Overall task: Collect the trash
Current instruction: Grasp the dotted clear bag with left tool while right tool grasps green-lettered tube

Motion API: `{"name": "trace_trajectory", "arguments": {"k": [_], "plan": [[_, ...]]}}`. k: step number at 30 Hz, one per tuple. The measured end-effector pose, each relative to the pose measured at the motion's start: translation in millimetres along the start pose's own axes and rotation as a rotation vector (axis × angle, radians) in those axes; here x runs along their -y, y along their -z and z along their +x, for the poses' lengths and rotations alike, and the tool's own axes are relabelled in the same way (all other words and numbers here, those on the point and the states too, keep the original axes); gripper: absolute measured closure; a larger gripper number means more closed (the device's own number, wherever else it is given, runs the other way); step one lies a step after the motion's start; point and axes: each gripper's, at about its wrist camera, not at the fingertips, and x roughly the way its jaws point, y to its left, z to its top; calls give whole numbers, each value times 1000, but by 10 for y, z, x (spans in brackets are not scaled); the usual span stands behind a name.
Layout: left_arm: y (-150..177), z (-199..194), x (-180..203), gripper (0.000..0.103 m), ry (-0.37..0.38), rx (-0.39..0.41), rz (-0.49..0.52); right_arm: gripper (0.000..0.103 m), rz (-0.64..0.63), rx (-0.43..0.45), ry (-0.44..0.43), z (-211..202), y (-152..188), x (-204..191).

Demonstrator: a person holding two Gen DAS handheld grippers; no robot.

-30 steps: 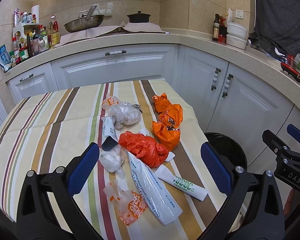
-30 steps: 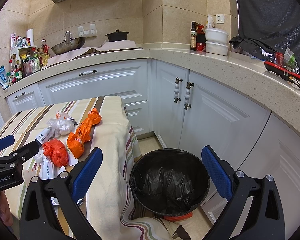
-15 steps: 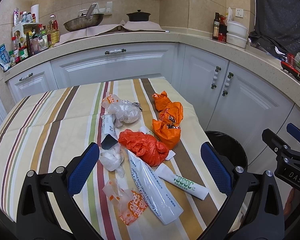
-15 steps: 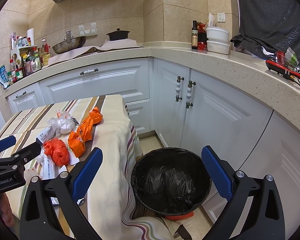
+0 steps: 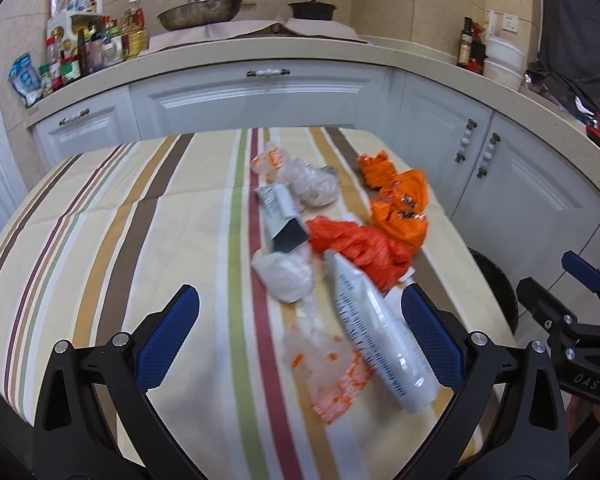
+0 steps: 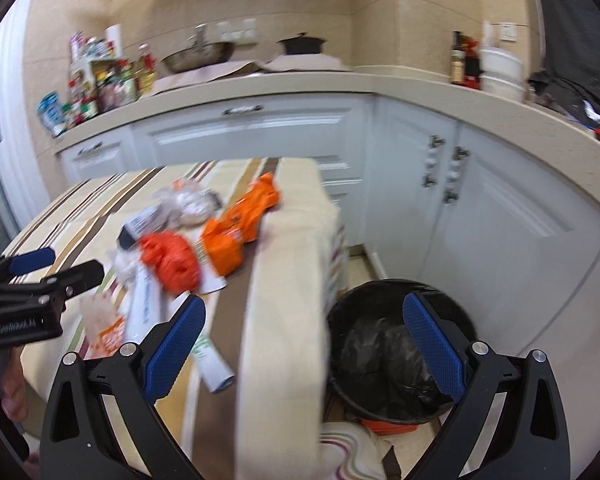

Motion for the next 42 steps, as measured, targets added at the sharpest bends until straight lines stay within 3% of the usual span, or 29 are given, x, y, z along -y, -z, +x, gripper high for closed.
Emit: {"name": "trace_trajectory", "arguments": {"k": [3, 6, 17, 25, 27, 33, 42], "plan": [[95, -39, -102, 5, -10, -8, 0, 12, -36, -27, -34, 78, 61, -117], [143, -56, -141, 5, -10, -21, 3, 47, -54, -85, -92, 174, 127, -174], [209, -86, -114, 8, 50, -41, -1, 49, -89, -123, -162, 267, 251, -292], [315, 54, -26, 34, 71, -83, 28, 62, -102, -144, -185, 362, 326, -334], [339, 108, -42, 49, 83, -103, 17, 65, -113, -141, -181, 359, 328, -353], [368, 156, -86, 79, 115, -124, -5, 76, -94, -132, -190, 354, 340, -330], [348, 110, -184, 86, 100, -118, -26, 90, -99, -111, -177, 314, 336, -354]]}}
